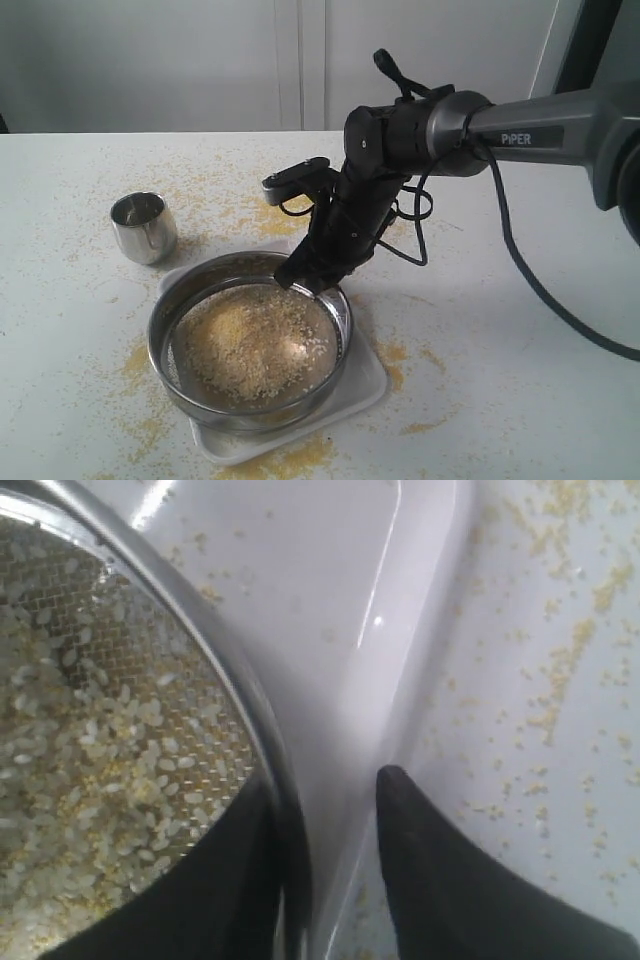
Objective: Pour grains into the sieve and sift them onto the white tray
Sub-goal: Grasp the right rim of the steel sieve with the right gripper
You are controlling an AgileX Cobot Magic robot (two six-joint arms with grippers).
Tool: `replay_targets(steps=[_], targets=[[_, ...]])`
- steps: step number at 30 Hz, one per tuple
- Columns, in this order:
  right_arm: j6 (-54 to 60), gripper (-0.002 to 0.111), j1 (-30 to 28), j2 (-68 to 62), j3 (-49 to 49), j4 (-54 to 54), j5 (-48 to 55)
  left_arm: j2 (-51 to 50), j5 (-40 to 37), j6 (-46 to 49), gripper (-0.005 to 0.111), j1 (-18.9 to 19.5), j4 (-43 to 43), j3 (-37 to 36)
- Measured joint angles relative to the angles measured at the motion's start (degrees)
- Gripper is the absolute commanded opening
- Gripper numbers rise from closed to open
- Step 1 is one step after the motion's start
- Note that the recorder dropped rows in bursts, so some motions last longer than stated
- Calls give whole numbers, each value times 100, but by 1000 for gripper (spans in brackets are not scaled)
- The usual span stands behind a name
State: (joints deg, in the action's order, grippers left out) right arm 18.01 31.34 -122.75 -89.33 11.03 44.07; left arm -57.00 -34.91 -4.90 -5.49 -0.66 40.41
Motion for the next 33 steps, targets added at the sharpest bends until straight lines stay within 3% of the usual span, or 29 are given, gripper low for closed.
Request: replay_targets(steps=[8,20,33], targets=[[0,0,0,-150,-24,31,-80,0,0,0,0,0,0,0],[-31,0,0,297,-24,-200,72,0,0,-12,0,0,0,0],[78,0,-534,388,-268,417,563,0,0,-12,0,0,0,0]])
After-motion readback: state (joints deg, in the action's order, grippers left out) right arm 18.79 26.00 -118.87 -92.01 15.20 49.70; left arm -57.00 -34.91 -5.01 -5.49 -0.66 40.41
